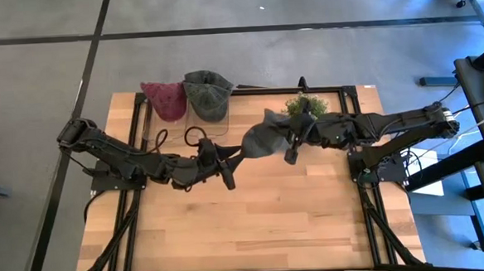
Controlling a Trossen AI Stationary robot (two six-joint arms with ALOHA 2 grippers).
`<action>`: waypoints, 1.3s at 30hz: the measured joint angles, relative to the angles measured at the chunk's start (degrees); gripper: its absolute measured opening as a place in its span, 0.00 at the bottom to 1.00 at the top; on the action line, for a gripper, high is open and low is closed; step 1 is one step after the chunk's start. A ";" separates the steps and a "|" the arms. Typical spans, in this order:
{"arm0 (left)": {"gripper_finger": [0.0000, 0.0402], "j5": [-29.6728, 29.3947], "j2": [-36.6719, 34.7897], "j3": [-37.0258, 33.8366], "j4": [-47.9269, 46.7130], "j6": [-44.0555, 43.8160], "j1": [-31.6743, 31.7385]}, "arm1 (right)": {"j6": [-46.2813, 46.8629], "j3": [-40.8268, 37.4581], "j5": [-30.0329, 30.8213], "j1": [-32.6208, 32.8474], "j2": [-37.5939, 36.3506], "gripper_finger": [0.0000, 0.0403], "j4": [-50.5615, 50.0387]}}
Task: Pick & Place hat
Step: Put the black cap into the right transparent bin
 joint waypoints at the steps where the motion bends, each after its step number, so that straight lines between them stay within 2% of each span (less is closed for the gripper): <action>1: 0.37 -0.33 0.00 0.00 -0.09 1.26 -0.01 | -0.01 0.00 -0.01 0.00 0.00 0.03 -0.08; 9: 0.38 -0.53 0.00 0.00 -0.16 11.30 0.01 | 0.04 0.00 -0.12 0.23 -0.02 0.03 -1.95; 14: 0.37 -0.53 0.00 0.00 -2.98 9.80 0.01 | 0.06 0.00 -0.15 0.50 0.00 0.03 -1.89; 21: 0.38 -2.39 0.02 -0.07 -7.77 1.62 0.01 | 0.06 -0.02 -0.23 0.49 -0.01 0.03 -0.51; 24: 0.38 -2.59 0.02 -0.07 -7.73 0.01 0.21 | 0.05 -0.02 -2.18 0.46 0.00 0.03 1.46; 39: 0.37 3.28 0.02 -0.07 -4.04 1.94 0.57 | -2.70 -0.11 -2.57 0.48 0.53 0.03 3.96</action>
